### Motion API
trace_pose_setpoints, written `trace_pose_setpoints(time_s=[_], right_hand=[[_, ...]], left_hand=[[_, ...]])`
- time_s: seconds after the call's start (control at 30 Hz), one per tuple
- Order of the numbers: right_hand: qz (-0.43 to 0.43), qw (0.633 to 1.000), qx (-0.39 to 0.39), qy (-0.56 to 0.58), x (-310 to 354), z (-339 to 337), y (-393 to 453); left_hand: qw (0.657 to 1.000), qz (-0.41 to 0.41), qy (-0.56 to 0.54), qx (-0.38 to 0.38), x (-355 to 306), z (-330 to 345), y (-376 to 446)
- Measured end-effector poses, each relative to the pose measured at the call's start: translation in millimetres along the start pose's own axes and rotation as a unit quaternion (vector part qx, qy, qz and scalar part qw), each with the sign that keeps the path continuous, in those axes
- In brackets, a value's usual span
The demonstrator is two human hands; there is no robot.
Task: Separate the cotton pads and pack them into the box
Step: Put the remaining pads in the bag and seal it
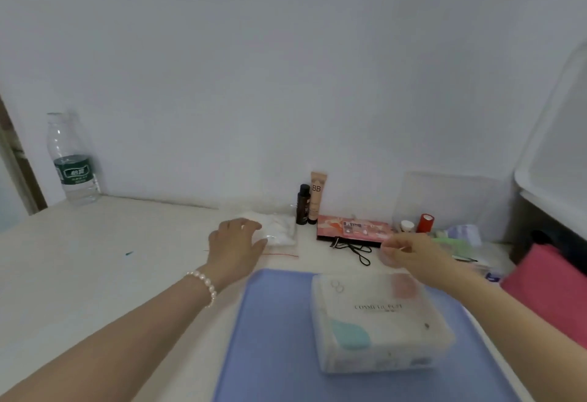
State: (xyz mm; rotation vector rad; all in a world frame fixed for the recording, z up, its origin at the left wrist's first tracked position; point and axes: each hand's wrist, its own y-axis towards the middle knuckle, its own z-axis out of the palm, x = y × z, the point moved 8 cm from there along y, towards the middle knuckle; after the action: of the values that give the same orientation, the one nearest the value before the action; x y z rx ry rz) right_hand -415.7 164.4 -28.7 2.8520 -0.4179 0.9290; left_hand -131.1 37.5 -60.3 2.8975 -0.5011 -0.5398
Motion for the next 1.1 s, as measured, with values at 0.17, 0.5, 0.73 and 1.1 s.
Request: trace_pose_setpoints(time_s=[0.17,0.5,0.73,1.1], right_hand=[[0.091,0.995,-0.019,0.023,-47.0,-5.9,-51.1],[0.089,0.984,0.015,0.155,-31.7,59.0,-106.4],[0.044,0.989,0.059,0.130,0.1,85.6,-82.0],[0.075,0.991,0.036,0.100,20.2,104.0,-51.1]], left_hand=[[0.955,0.031,-0.237,0.178,-66.0,23.1,-83.1],[0.929,0.007,-0.332,0.163,-80.1,39.6,-134.0],[0.942,-0.062,-0.277,0.179,-31.3,29.7,-113.7],[0.953,-0.121,-0.228,0.160,-13.3,24.4,-78.6]])
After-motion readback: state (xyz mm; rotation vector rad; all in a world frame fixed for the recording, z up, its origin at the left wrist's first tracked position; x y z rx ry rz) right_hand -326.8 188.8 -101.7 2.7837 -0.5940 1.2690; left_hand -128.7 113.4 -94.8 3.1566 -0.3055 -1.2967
